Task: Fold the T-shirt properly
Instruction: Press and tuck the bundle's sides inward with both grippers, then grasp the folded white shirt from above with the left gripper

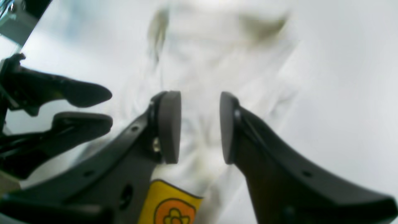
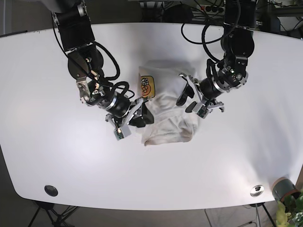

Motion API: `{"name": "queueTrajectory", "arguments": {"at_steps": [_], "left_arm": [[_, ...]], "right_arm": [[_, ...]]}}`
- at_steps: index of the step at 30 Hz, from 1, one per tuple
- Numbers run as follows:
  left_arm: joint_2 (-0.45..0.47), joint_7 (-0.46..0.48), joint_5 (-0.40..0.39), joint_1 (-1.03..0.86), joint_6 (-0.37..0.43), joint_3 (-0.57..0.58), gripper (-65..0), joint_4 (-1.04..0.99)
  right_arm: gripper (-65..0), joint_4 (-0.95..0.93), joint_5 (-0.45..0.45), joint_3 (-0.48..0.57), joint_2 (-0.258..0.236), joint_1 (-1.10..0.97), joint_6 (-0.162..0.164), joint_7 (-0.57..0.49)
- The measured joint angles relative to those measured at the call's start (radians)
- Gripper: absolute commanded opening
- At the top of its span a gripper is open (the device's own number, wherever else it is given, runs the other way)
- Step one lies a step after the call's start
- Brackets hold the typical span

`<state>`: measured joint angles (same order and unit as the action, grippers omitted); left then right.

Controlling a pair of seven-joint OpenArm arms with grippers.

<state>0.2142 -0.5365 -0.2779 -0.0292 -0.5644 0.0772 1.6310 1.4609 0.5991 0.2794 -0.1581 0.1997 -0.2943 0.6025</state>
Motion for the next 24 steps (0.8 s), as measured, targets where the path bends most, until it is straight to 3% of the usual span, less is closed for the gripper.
{"name": "queueTrajectory", "arguments": {"at_steps": [6, 13, 19, 24], "left_arm": [[-0.011, 0.001, -0.008, -0.002, 0.135, 0.009, -42.1, 0.092], [-0.039, -0.006, -0.007, 0.017, 0.321, 0.05, -25.1, 0.126], [-0.082, 0.01, -0.01, 0.056, 0.588, 0.12, -14.0, 0.128], [-0.091, 0.001, -0.015, 0.107, 0.75, 0.234, -12.8, 0.119]], "right_arm": [[-45.7, 0.141, 0.003, -0.158, 0.015, -0.017, -0.004, 0.108], [-45.7, 0.22, 0.001, -0.303, 0.006, -0.023, -0.012, 0.19], [-45.7, 0.22, 0.001, -0.33, -0.003, -0.025, -0.013, 0.209], [-45.7, 0.22, 0.002, -0.331, -0.016, -0.026, -0.016, 0.21]]}}
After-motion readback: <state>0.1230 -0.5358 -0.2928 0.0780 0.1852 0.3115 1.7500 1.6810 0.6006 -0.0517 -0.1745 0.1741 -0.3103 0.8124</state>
